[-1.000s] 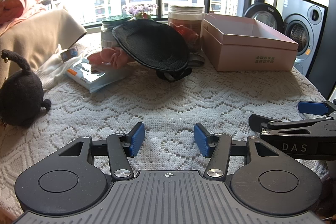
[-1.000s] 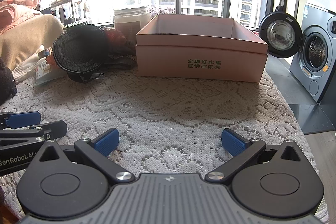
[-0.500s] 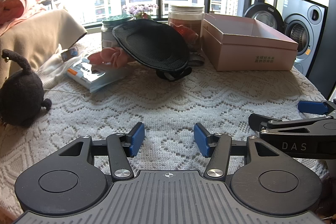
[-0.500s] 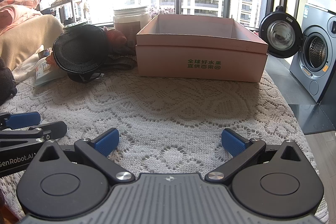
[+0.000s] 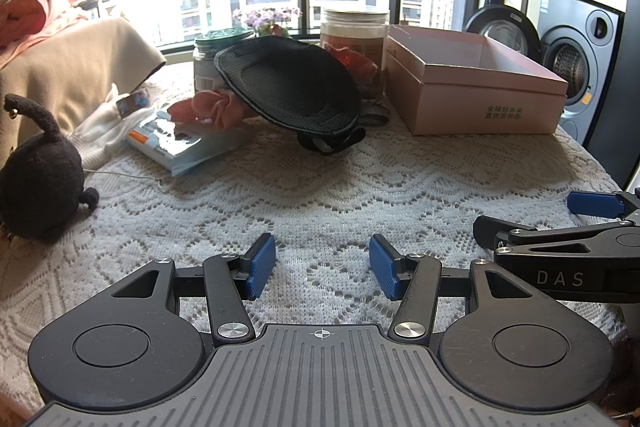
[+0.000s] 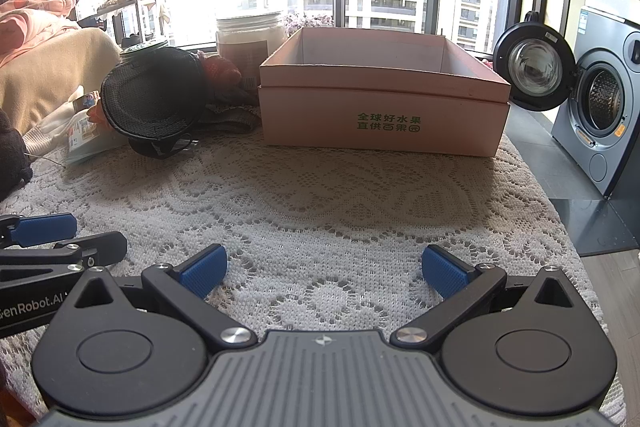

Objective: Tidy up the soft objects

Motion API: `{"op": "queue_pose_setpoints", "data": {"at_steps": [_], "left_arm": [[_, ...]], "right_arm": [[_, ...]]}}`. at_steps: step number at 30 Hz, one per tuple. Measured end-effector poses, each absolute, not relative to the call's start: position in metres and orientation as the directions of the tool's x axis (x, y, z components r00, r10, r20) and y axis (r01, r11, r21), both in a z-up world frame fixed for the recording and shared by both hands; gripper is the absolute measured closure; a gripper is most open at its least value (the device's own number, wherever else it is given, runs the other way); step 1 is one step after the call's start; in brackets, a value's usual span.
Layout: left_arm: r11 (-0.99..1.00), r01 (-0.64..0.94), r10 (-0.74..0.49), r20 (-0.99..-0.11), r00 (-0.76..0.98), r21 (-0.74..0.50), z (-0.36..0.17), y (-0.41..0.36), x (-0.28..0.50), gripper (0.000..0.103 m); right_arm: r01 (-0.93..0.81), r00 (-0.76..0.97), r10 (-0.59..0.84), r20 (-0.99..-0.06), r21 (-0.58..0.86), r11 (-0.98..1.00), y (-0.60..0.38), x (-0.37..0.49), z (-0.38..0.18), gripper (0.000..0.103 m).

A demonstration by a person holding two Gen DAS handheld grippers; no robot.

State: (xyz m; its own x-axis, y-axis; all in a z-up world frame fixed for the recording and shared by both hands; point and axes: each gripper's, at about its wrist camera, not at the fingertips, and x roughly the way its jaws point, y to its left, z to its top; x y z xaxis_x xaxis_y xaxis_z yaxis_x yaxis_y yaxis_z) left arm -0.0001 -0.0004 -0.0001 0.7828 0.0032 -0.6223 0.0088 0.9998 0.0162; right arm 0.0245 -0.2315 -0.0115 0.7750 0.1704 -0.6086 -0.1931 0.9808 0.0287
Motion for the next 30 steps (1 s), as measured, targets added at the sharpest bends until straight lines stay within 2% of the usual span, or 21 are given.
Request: {"op": "queue_pose_setpoints", "data": {"at_steps": [15,20,22,23,25,27,30], "left_arm": [[1.0,0.01,0.001,-0.623,0.782,0.014,-0.001,0.001,-0.002,0.045],[1.0,0.026,-0.02,-0.636,0.771,-0.001,0.001,0.005,0.0,0.047],[0.998,0.052,-0.055,-0.649,0.759,-0.023,0.005,0.01,0.004,0.05],[0.996,0.072,-0.085,-0.656,0.75,-0.047,0.007,0.014,0.006,0.056],[0.984,0.138,-0.179,-0.665,0.725,-0.114,0.013,0.023,0.013,0.061],[0.966,0.191,-0.259,-0.664,0.702,-0.175,0.018,0.035,0.018,0.062],[0.969,0.192,-0.247,-0.643,0.725,-0.155,0.028,0.05,0.018,0.062]], "right_arm": [[-0.193,0.773,0.17,-0.611,0.028,0.981,-0.231,0.025,-0.011,0.0],[-0.214,0.748,0.18,-0.638,0.025,0.977,-0.229,0.03,-0.006,0.0],[-0.244,0.713,0.196,-0.673,0.025,0.97,-0.232,0.034,-0.004,0.0],[-0.258,0.695,0.203,-0.69,0.024,0.966,-0.232,0.037,-0.003,0.0],[-0.291,0.656,0.216,-0.724,0.022,0.956,-0.233,0.042,0.001,0.0],[-0.314,0.626,0.225,-0.746,0.022,0.949,-0.234,0.045,0.003,0.0],[-0.314,0.627,0.227,-0.745,0.025,0.949,-0.235,0.042,0.003,0.0]]}}
